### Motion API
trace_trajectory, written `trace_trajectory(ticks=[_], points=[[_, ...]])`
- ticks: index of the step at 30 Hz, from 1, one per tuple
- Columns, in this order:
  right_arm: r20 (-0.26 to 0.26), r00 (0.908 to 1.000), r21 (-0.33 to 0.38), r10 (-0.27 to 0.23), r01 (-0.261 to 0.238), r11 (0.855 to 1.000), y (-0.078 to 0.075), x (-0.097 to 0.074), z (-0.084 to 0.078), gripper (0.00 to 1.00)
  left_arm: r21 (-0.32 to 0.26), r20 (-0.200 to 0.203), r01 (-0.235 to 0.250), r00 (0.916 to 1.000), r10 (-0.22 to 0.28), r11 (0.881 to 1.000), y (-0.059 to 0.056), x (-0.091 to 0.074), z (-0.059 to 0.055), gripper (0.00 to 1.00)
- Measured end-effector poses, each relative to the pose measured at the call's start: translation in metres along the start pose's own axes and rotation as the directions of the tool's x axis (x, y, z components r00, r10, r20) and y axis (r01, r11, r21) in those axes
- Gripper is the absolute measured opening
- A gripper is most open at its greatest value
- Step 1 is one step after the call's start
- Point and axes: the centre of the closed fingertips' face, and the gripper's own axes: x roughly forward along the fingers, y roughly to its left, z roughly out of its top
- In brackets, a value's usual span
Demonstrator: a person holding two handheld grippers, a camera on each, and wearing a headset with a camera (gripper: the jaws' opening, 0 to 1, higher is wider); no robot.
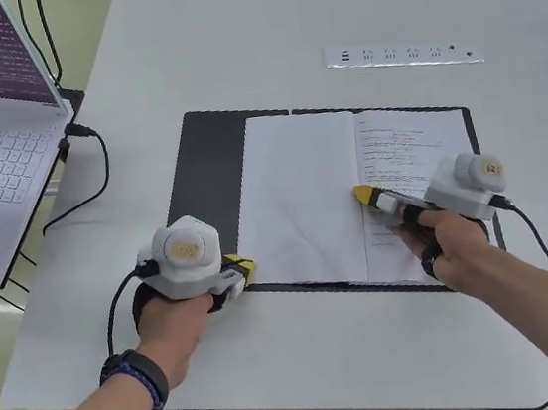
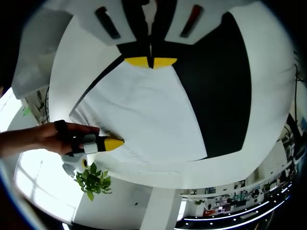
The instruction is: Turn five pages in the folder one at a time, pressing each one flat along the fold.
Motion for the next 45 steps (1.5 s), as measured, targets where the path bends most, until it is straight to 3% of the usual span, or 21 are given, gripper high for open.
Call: trace_trajectory(ticks=[6, 14, 25, 41, 45], points=[[0.032, 0.9994, -0.008, -0.014, 0.015, 1.0, -0.001, 0.006, 0.012, 0.0, 0.004, -0.007, 0.008, 0.9999, -0.008, 1.0, 0.0, 0.001, 0.0, 0.0], [0.1, 0.9941, 0.066, -0.041, 0.035, 0.997, -0.007, 0.018, 0.032, 0.0, 0.002, -0.014, 0.017, 0.9998, -0.017, 1.0, -0.001, 0.001, 0.0, 0.0], [0.163, 0.9853, 0.094, -0.049, 0.034, 0.995, -0.014, 0.03, 0.048, 0.0, 0.017, -0.013, 0.009, 0.9999, -0.009, 1.0, -0.001, 0.001, -0.001, 0.0], [0.212, 0.9741, 0.119, -0.079, 0.054, 0.991, -0.023, 0.05, 0.076, 0.0, 0.048, -0.019, 0.02, 0.9996, -0.019, 0.999, -0.001, 0.001, -0.001, 0.0], [0.196, 0.9764, 0.093, -0.091, 0.074, 0.993, -0.024, 0.058, 0.082, 0.0, 0.036, -0.017, 0.02, 0.9997, -0.019, 0.999, -0.001, 0.001, 0.0, 0.0]])
